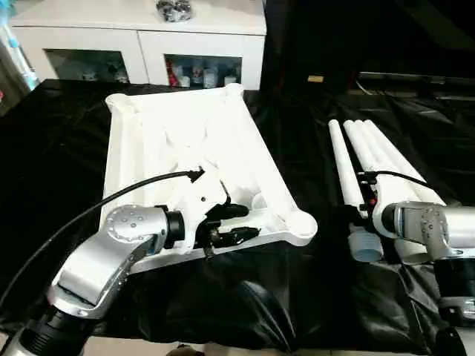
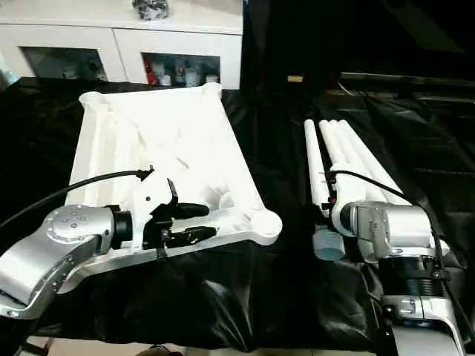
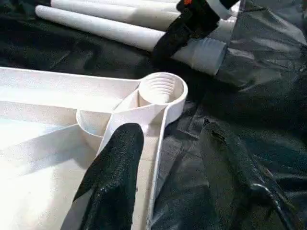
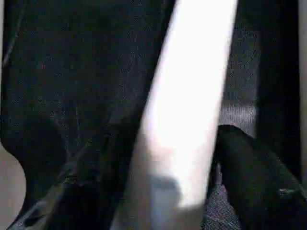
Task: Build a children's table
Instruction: Pick table leg
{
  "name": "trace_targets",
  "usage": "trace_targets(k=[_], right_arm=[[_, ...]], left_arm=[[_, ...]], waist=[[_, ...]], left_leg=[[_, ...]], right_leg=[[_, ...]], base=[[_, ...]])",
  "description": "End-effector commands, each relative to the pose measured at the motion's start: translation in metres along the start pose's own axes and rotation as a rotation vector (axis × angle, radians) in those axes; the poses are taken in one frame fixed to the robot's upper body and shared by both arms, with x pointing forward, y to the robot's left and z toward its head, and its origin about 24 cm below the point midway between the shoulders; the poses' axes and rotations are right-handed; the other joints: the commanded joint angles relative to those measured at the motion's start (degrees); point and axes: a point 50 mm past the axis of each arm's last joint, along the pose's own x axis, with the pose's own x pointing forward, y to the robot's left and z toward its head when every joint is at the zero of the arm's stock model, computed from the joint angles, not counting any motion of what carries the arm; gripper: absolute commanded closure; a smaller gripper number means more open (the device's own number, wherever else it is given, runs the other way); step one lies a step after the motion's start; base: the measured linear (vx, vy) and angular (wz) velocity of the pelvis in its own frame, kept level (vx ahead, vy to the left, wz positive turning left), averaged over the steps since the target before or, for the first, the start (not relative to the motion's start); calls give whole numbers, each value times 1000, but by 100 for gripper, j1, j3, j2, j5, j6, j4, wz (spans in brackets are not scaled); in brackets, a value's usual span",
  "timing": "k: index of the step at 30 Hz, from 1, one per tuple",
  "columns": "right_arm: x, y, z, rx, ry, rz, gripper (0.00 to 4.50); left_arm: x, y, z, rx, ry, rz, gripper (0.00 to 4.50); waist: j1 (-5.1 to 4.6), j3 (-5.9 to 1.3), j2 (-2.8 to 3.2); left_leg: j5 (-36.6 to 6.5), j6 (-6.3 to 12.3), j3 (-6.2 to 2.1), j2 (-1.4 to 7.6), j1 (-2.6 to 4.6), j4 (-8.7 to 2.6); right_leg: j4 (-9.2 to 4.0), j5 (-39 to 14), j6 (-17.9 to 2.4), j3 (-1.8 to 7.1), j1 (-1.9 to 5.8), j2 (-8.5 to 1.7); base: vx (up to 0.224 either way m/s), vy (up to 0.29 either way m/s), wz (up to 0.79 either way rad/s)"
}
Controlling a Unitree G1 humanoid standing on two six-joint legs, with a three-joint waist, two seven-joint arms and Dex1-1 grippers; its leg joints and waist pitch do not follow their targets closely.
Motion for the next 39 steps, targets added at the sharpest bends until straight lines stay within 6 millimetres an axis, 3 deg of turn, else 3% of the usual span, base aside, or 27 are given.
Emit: trace_targets(k=[1, 5, 6, 9, 14, 15, 16, 17, 19, 21, 23, 24, 27, 29, 30, 32, 33, 35, 37, 38, 39], right_arm=[[0, 0, 2, 14, 6, 1, 165], [1, -1, -1, 30, 17, 3, 177], [1, -2, -3, 39, 21, 3, 202], [1, -4, -9, 76, 27, 2, 221], [-2, -9, -16, 133, 20, -9, 259], [-2, -9, -16, 133, 20, -11, 262], [-2, -9, -17, 137, 19, -8, 262], [-2, -8, -17, 141, 13, -5, 263], [-4, -5, -17, 151, -18, 20, 265], [-8, 0, -10, 162, -167, 82, 265], [-15, 4, -3, 153, -290, 144, 265], [-18, 5, -2, 162, -310, 169, 265], [-23, 9, 0, 182, -350, 237, 265], [-28, 13, 2, 184, -386, 291, 265], [-41, 25, 8, 141, -484, 438, 265], [-54, 39, 9, 70, -562, 579, 265], [-58, 45, 8, 35, -587, 638, 265], [-60, 49, 9, 10, -603, 661, 265], [-65, 56, 7, -24, -612, 725, 265], [-68, 59, 6, -35, -615, 760, 265], [-71, 62, 4, -48, -614, 799, 265]], left_arm=[[0, -2, 7, 34, -8, -27, 227], [0, -2, 7, 47, -3, -26, 227], [0, -1, 7, 52, 1, -23, 227], [0, 0, 6, 66, 8, -1, 227], [4, 9, 6, 71, 7, 61, 227], [4, 9, 6, 71, 6, 66, 192], [5, 11, 6, 65, 5, 77, 192], [5, 13, 6, 54, 2, 87, 192], [6, 17, 7, 38, -6, 108, 170], [11, 26, 13, 1, -49, 168, 148], [18, 35, 23, -90, -123, 222, 134], [20, 37, 27, -120, -155, 230, 121], [26, 40, 35, -196, -236, 235, 106], [31, 44, 41, -244, -285, 244, 90], [43, 46, 56, -383, -395, 195, 77], [53, 43, 71, -513, -490, 87, 62], [57, 42, 76, -567, -517, 43, 55], [60, 41, 77, -577, -507, 30, 37], [65, 38, 77, -591, -477, 8, 18], [67, 37, 77, -599, -470, 11, 11], [69, 37, 79, -622, -483, 4, 8]], waist=[[22, -356, -52], [41, -355, -58], [51, -353, -57], [56, -354, -7], [58, -360, 16], [64, -356, 8], [63, -363, 8], [61, -365, 58], [47, -361, 31], [61, -357, 67], [52, -370, 50], [59, -359, 40], [69, -357, 19], [78, -355, 39], [60, -361, 8], [146, -375, 20], [164, -382, -11], [174, -377, -26], [177, -364, -23], [185, -355, -49], [202, -351, -31]], left_leg=[[-603, -108, -105, 371, 169, -481], [-643, -136, -103, 372, 172, -484], [-650, -148, -104, 375, 171, -486], [-715, -208, -108, 369, 176, -493], [-817, -294, -105, 371, 194, -495], [-853, -310, -108, 368, 187, -500], [-855, -326, -115, 370, 181, -505], [-891, -369, -121, 364, 185, -507], [-1004, -422, -127, 373, 179, -513], [-1132, -454, -113, 391, 189, -512], [-1147, -473, -126, 394, 163, -528], [-1201, -463, -116, 399, 190, -512], [-1067, -305, -126, 387, 152, -499], [-973, -215, -127, 383, 141, -489], [-904, -150, -117, 389, 131, -480], [-931, -63, -96, 409, 170, -442], [-737, 51, -121, 414, 131, -452], [-580, 189, -122, 423, 120, -447], [-581, 260, -113, 417, 127, -441], [-600, 298, -112, 416, 123, -445], [-642, 293, -108, 414, 127, -445]], right_leg=[[-314, -365, -1559, 109, 159, -176], [-314, -383, -1553, 112, 160, -178], [-315, -394, -1543, 114, 161, -180], [-320, -420, -1514, 115, 156, -174], [-326, -360, -1491, 119, 147, -162], [-330, -373, -1471, 118, 153, -158], [-319, -383, -1462, 114, 164, -166], [-318, -415, -1444, 112, 157, -163], [-328, -487, -1422, 118, 163, -168], [-357, -529, -1384, 138, 140, -187], [-343, -521, -1373, 126, 179, -188], [-373, -519, -1402, 133, 153, -181], [-372, -536, -1512, 127, 189, -188], [-375, -542, -1510, 123, 188, -183], [-371, -469, -1543, 125, 203, -190], [-387, -454, -1641, 136, 191, -236], [-361, -276, -1666, 117, 222, -223], [-346, -142, -1686, 109, 213, -218], [-369, -269, -1672, 112, 194, -212], [-390, -388, -1636, 116, 199, -214], [-401, -537, -1605, 119, 193, -213]], base=[[0, 0, 0], [0, 0, 0], [0, 0, 0], [0, 0, 0], [0, 0, 0], [0, 0, 0], [0, 0, 0], [0, 0, 0], [0, 0, 0], [0, 0, 0], [0, 0, 0], [0, 0, 0], [0, 0, 0], [0, 0, 0], [0, 0, 0], [0, 0, 0], [0, 0, 0], [0, 0, 0], [0, 0, 0], [0, 0, 0], [0, 0, 0]])
